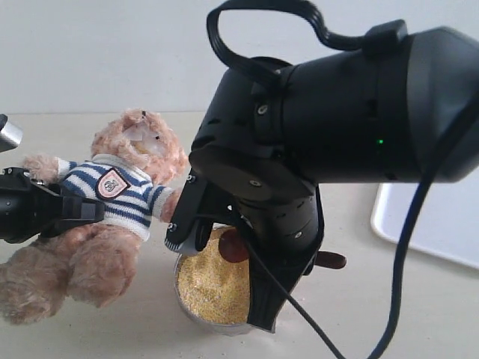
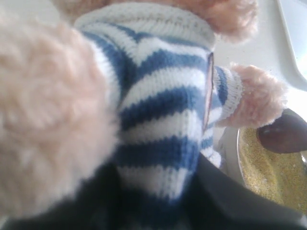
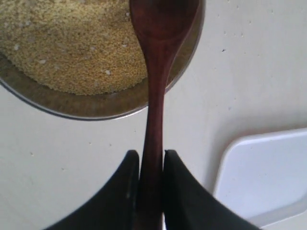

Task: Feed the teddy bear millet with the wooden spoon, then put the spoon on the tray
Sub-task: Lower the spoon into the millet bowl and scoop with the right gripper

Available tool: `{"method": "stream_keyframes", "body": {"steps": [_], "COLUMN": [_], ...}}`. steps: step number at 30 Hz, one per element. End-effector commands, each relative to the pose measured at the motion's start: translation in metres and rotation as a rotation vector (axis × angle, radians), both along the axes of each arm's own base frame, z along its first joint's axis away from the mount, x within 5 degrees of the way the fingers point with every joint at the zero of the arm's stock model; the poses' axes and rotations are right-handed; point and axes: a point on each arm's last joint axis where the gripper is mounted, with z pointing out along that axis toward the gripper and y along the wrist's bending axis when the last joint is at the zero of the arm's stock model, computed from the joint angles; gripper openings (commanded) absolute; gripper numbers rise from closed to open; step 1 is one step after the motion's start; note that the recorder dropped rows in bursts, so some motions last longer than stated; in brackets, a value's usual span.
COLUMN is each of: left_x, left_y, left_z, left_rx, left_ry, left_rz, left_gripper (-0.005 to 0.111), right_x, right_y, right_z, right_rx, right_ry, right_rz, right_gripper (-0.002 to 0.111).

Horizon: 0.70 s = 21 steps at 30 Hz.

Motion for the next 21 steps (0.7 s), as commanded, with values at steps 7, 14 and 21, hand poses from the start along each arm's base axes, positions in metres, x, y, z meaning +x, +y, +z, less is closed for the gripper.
{"method": "stream_keyframes", "body": {"steps": [7, 14, 21], "left_x": [0.0003, 0.0002, 0.0002], "left_y": [-0.0013, -0.0015, -0.0015], "left_z": [0.0011, 0.0011, 0.0011], "left_rx": [-0.011, -0.013, -0.013], "left_ry": [-0.004, -0.003, -0.003], "left_rz": [0.003, 0.002, 0.002], "left_gripper": [0.005, 0.005, 0.005], "right_x": [-0.0017, -0.0012, -0.0007], "right_y": [0.0038, 0.0049, 0.0062], "right_z": [-0.007, -0.007, -0.0069], "right_rx": [0.011, 0.027, 0.033], "right_ry": [0.041, 0.033, 0.031], "right_rz": [0.012, 0.004, 0.03], "right_gripper": [0.0, 0.0, 0.0]}}
